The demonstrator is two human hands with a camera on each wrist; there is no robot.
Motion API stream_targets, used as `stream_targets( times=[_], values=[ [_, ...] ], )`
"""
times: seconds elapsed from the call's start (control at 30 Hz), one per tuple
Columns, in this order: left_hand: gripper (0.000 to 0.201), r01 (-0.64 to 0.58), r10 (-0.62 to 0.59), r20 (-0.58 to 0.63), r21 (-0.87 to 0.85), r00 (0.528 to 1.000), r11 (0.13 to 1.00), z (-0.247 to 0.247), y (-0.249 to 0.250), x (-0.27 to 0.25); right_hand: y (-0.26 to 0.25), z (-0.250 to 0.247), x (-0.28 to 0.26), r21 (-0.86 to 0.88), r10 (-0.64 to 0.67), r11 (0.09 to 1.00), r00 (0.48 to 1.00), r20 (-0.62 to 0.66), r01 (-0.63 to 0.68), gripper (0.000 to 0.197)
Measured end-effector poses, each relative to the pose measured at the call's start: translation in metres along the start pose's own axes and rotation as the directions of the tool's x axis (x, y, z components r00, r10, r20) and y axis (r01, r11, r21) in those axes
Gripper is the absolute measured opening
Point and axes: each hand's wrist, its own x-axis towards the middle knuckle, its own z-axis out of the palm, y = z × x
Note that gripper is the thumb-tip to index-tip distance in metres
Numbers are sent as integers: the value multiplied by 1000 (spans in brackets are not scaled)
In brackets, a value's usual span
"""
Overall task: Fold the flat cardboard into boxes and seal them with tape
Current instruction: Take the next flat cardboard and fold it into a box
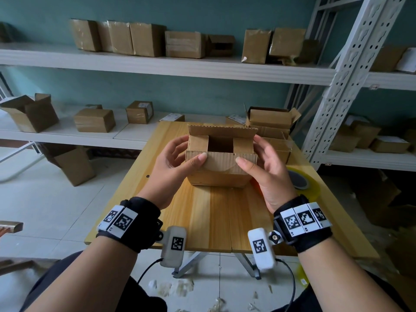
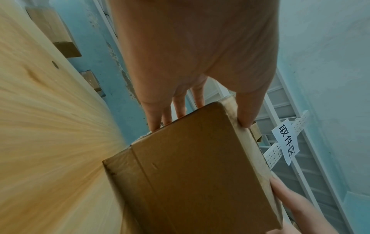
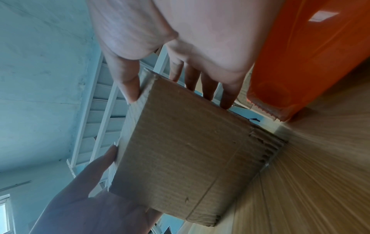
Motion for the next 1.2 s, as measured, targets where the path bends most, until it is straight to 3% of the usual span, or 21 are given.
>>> stream_targets(
  times=[0.3, 0.7, 1.0, 1.2],
  values=[
    [70, 10, -10, -23, 22, 1000, 1000, 0, -1, 1, 1, 1, 0, -5, -7, 1000, 1000, 0, 7, 67],
    [68, -1, 1, -29, 14, 1000, 1000, 2, -1, 1, 3, 1, 2, -25, 3, 1000, 1000, -10, -4, 70],
    [79, 10, -9, -43, 26, 999, 1000, 1, -2, 2, 3, 1, 1, -48, 2, 999, 1000, 0, -2, 69],
    [78, 8, -7, -45, 41, 999, 999, 1, 2, 0, 0, 2, 1, 30, 32, 999, 999, -2, -32, 60]
  ],
)
